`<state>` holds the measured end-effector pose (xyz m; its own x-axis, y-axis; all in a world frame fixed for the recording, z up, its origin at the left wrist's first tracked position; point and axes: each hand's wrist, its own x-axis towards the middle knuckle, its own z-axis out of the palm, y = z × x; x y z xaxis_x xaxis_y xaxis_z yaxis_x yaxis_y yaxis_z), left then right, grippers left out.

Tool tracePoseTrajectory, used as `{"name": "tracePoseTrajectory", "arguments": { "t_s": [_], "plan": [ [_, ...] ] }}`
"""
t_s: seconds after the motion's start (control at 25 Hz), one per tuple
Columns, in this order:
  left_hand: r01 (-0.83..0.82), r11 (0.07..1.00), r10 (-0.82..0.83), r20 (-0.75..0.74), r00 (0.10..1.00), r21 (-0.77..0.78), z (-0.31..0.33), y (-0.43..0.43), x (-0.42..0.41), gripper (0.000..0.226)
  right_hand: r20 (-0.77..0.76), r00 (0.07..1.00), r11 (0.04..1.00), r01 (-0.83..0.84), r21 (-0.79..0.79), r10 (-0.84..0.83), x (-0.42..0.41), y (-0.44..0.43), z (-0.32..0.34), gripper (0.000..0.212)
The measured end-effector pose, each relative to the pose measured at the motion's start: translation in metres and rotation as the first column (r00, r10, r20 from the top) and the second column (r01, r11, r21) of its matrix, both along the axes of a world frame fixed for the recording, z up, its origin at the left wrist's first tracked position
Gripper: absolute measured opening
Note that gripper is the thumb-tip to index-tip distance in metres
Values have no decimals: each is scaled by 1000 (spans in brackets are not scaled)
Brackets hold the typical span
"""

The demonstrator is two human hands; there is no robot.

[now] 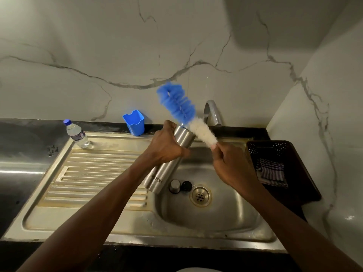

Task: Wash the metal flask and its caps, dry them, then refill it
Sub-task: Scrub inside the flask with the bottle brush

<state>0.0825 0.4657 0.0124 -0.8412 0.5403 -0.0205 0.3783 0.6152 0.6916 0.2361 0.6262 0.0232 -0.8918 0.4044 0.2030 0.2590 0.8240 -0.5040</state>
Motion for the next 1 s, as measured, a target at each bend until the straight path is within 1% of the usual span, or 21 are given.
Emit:
{"name": "tracePoseTrajectory", "arguments": {
  "t_s": [0.08,0.16,0.2,0.28,0.32,0.36,0.4,0.48,0.56,0.6,0.68,0.76,0.8,0.84,0.96,1.0],
  "plan": [
    [-4,993,-11,126,992,116,4,3,0,86,-88,995,999,-49,-13,48,-21,-5,14,26],
    [-5,970,-57,248,967,243,2,-3,-5,92,-97,994,999,-46,-4,45,-23,-1,14,26],
    [-10,952,-97,333,938,307,1,-9,-8,90,-75,997,1000,-29,8,30,-15,4,8,26],
    [-19,896,-234,509,828,443,-5,-20,-9,78,22,1000,1000,15,-3,-15,10,6,-4,26],
    [-13,873,-304,564,768,488,-6,-23,-8,73,46,999,1000,21,-13,-21,14,3,-7,25],
    [1,863,-351,597,721,505,-6,-24,-5,68,22,1000,1000,15,-16,-15,10,0,-6,24],
    [13,864,-367,611,701,504,-5,-23,-4,63,-25,1000,1000,-12,-15,12,0,-4,1,24],
    [25,880,-354,619,701,474,-1,-21,-3,56,-98,992,997,-79,10,80,-22,-14,19,24],
    [31,897,-338,639,691,441,7,-20,1,65,-128,986,994,-103,32,107,-28,-15,24,22],
    [34,905,-326,639,697,425,8,-20,3,71,-122,988,995,-91,30,94,-23,-13,21,21],
    [24,909,-307,630,713,416,5,-24,5,87,-49,999,999,-23,36,25,0,-6,8,22],
    [9,883,-342,631,696,469,-2,-27,2,101,52,998,999,40,31,-42,19,-3,-1,24],
    [-9,870,-352,634,689,493,-6,-27,0,101,64,997,999,48,21,-49,19,-4,-2,24],
    [-32,861,-351,639,684,507,-8,-27,-1,98,41,999,999,34,21,-34,14,-6,1,24],
    [-45,845,-358,627,692,532,-9,-24,0,84,-83,992,995,-89,36,92,-15,-17,15,23],
    [-37,836,-371,615,696,547,-7,-24,1,80,-109,989,994,-101,33,104,-21,-18,17,23]
  ]
}}
